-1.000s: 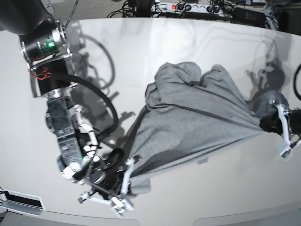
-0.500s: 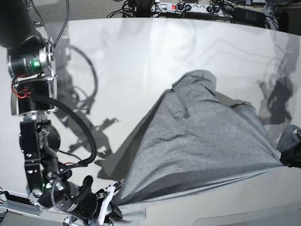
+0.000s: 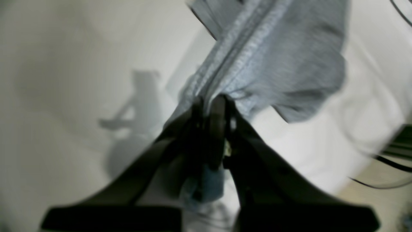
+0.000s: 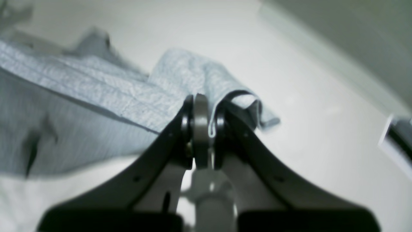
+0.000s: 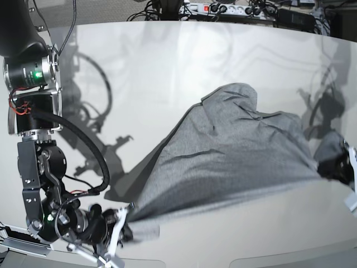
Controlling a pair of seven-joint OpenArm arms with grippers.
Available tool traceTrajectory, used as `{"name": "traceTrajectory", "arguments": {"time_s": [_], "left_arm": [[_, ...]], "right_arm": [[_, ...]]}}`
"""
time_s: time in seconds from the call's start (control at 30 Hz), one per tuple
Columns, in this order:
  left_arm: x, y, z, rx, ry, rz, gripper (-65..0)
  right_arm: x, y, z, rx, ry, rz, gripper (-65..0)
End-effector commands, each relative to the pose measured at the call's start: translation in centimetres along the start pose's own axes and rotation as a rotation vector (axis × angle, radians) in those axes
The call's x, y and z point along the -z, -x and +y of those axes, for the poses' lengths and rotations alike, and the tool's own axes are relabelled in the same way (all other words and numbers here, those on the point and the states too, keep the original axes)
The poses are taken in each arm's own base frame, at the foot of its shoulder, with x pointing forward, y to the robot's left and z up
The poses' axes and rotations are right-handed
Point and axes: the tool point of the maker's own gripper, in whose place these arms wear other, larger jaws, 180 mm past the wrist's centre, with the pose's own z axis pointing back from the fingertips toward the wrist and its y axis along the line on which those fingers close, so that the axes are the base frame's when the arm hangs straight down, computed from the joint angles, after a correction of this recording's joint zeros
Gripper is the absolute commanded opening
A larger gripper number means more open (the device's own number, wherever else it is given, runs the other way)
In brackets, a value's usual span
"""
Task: Layout the t-shirt on the table in an organized manner, then fold the t-shirt properly
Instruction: 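Stretch the shirt between both grippers and lay it flat on the table, then grasp the shirt edge with the right gripper and drag it outward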
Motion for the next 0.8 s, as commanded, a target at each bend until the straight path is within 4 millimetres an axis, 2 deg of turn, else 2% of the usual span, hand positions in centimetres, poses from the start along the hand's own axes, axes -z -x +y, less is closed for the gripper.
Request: {"name": "traceTrajectory", "arguments": {"time_s": [0.0,0.13,0.2,0.27,0.37,0.4,0.43,0.47,0.5,0.53,0.57,0.6,0.67,0.7,0.77], "left_arm": [[-1.0,0.9,0.7,-0.005,-0.028,0.05,-65.0],[0.3,3.9,-1.0,-0.046,0.035,0.113,-65.0],[0.4,4.0,-1.0,-0.047,0.033,0.109,-65.0],[0.3,2.5,0.3,-0.012,-0.033,0.047,-65.0],[-1.2,-1.9,4.3,0.122,-0.241,-0.095,-65.0],[-2.0,-3.1,5.9,0.12,-0.329,-0.129,-65.0],[-2.7,-3.9,7.1,0.115,-0.399,-0.137,-58.1],[-3.3,-4.3,8.0,0.109,-0.447,-0.136,-47.7],[-3.8,-4.8,8.6,0.092,-0.482,-0.148,-37.6],[-4.3,-4.9,9.3,0.062,-0.518,-0.152,-29.2],[-4.7,-5.0,9.9,0.029,-0.556,-0.16,-23.9],[-5.1,-4.8,10.6,0.001,-0.597,-0.161,-21.5],[-5.6,-4.3,11.5,-0.032,-0.657,-0.148,-21.3],[-5.7,-3.9,11.6,-0.046,-0.667,-0.133,-21.3],[-5.3,-3.1,11.3,-0.073,-0.641,-0.088,-21.4]], "right_arm": [[-1.0,-0.7,-2.2,-0.016,0.067,-0.006,-65.0],[-0.4,2.1,-0.6,-0.019,0.017,0.041,-65.0],[-0.2,2.4,-0.2,-0.03,0.0,0.029,-65.0],[-0.2,0.6,0.1,-0.036,-0.007,-0.075,-65.0],[-1.0,-5.1,0.3,-0.05,-0.004,-0.312,-64.6],[-1.3,-6.6,0.5,-0.055,-0.008,-0.346,-55.9],[-1.5,-8.0,0.6,-0.06,-0.007,-0.368,-45.6],[-1.7,-9.1,0.6,-0.053,0.0,-0.384,-35.4],[-2.0,-10.2,0.4,-0.045,0.01,-0.401,-27.8],[-2.3,-11.2,0.2,-0.026,0.013,-0.422,-23.8],[-2.7,-12.1,0.1,-0.015,0.009,-0.443,-23.1],[-3.0,-12.7,0.0,-0.015,0.007,-0.455,-23.2],[-3.4,-13.6,-0.2,-0.028,0.013,-0.462,-23.2],[-3.4,-13.7,-0.2,-0.038,0.011,-0.448,-23.2],[-3.3,-13.2,1.0,-0.068,-0.057,-0.412,-23.2]]}}
